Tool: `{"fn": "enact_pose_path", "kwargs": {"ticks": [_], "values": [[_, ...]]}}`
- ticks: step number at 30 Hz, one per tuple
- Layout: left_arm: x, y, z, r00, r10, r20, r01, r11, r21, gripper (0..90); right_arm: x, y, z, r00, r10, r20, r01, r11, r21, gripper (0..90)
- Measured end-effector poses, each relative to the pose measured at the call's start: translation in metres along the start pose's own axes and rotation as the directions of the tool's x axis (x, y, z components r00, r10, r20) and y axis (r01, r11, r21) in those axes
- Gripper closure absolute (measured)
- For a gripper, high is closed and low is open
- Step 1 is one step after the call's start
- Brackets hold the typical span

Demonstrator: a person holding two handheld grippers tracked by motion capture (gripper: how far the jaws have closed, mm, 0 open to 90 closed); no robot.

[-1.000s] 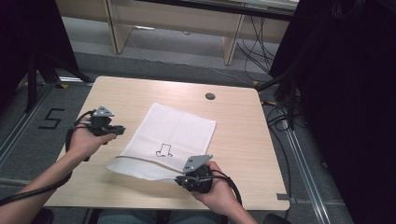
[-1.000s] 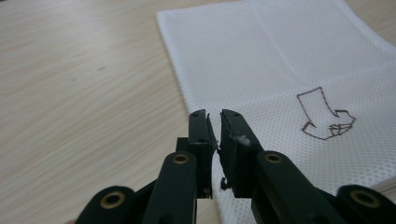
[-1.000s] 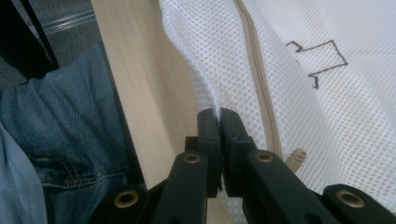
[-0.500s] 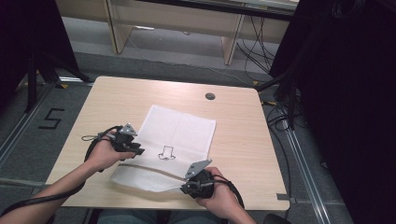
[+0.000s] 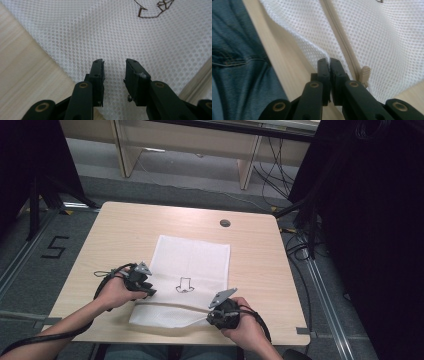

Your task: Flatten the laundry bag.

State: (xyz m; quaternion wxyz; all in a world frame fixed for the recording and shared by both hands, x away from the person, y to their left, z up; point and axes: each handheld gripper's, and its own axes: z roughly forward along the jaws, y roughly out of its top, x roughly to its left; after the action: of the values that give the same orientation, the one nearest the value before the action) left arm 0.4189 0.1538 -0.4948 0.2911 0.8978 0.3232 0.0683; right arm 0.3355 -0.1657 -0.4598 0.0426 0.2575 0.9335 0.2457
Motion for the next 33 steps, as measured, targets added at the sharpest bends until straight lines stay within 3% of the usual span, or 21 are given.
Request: {"fn": "enact_pose_path", "kwargs": {"ticks": [4,6,9,12,14,15,16,19,20,21,22,23,25,27,29,30,33], "values": [[-0.002,0.002,0.000,0.9995,0.030,0.008,-0.031,0.9992,0.024,67.2,-0.012,-0.002,-0.003,0.9994,0.005,0.034,-0.005,1.000,-0.002,88.5],[-0.005,0.002,0.002,1.0000,0.008,0.004,-0.008,1.0000,0.004,67.1,-0.014,-0.003,-0.004,0.9987,0.027,0.044,-0.027,1.000,0.003,88.3],[-0.004,0.003,0.002,0.9992,0.040,0.008,-0.040,0.9989,0.024,67.0,-0.016,-0.004,-0.003,0.9990,0.027,0.036,-0.028,0.999,0.015,86.8],[-0.004,0.003,0.002,0.9993,0.037,0.008,-0.038,0.9990,0.024,66.9,-0.013,-0.005,-0.005,0.9967,0.072,0.038,-0.072,0.997,0.012,79.7],[-0.004,0.002,0.002,0.9993,0.038,0.006,-0.038,0.9990,0.023,66.9,-0.011,-0.005,-0.011,0.9970,0.075,0.020,-0.075,0.997,0.004,75.0],[-0.005,0.003,0.002,0.9993,0.038,0.001,-0.038,0.9990,0.023,66.9,-0.011,-0.004,-0.020,0.9977,0.068,0.004,-0.067,0.997,-0.043,71.0],[-0.005,0.003,0.002,0.9993,0.038,0.001,-0.038,0.9990,0.023,66.8,-0.011,-0.004,-0.020,0.9977,0.068,0.004,-0.067,0.997,-0.043,71.0],[-0.005,0.003,0.001,0.9992,0.040,0.005,-0.040,0.9989,0.023,66.3,-0.010,-0.001,-0.035,0.9947,0.100,0.025,-0.097,0.990,-0.098,66.6],[-0.007,0.003,0.000,0.9999,0.014,0.010,-0.014,0.9999,-0.003,65.0,-0.016,0.000,-0.042,0.9930,0.105,0.055,-0.098,0.989,-0.114,65.1],[-0.007,0.003,-0.002,0.9995,0.031,0.007,-0.031,0.9995,-0.001,64.1,-0.018,0.001,-0.043,0.9869,0.156,0.041,-0.150,0.982,-0.118,64.7],[-0.007,0.003,-0.002,0.9995,0.031,0.007,-0.031,0.9995,-0.001,63.6,-0.018,0.001,-0.043,0.9869,0.156,0.041,-0.150,0.982,-0.118,64.7],[-0.006,0.003,-0.005,0.9987,0.049,0.010,-0.049,0.9988,0.002,63.6,-0.021,0.002,-0.044,0.9792,0.199,0.041,-0.194,0.975,-0.107,64.6],[-0.011,0.001,-0.011,0.9987,0.041,0.030,-0.040,0.9987,-0.033,63.7,-0.036,0.001,-0.037,0.9759,0.198,0.090,-0.185,0.973,-0.139,70.1],[-0.011,0.000,-0.013,0.9981,0.053,0.033,-0.052,0.9984,-0.022,63.8,-0.041,0.000,-0.032,0.9768,0.192,0.096,-0.178,0.974,-0.138,73.0],[-0.015,-0.003,-0.015,0.9975,0.051,0.048,-0.050,0.9986,-0.016,65.9,-0.051,-0.002,-0.024,0.9739,0.201,0.105,-0.194,0.978,-0.077,85.0],[-0.017,-0.005,-0.016,0.9960,0.072,0.052,-0.072,0.9974,-0.011,65.9,-0.051,-0.002,-0.024,0.9739,0.201,0.105,-0.194,0.978,-0.077,85.0],[-0.023,-0.010,-0.016,0.9954,0.068,0.068,-0.067,0.9977,-0.006,68.2,-0.055,-0.004,-0.015,0.9751,0.200,0.095,-0.195,0.979,-0.058,90.0]]}}
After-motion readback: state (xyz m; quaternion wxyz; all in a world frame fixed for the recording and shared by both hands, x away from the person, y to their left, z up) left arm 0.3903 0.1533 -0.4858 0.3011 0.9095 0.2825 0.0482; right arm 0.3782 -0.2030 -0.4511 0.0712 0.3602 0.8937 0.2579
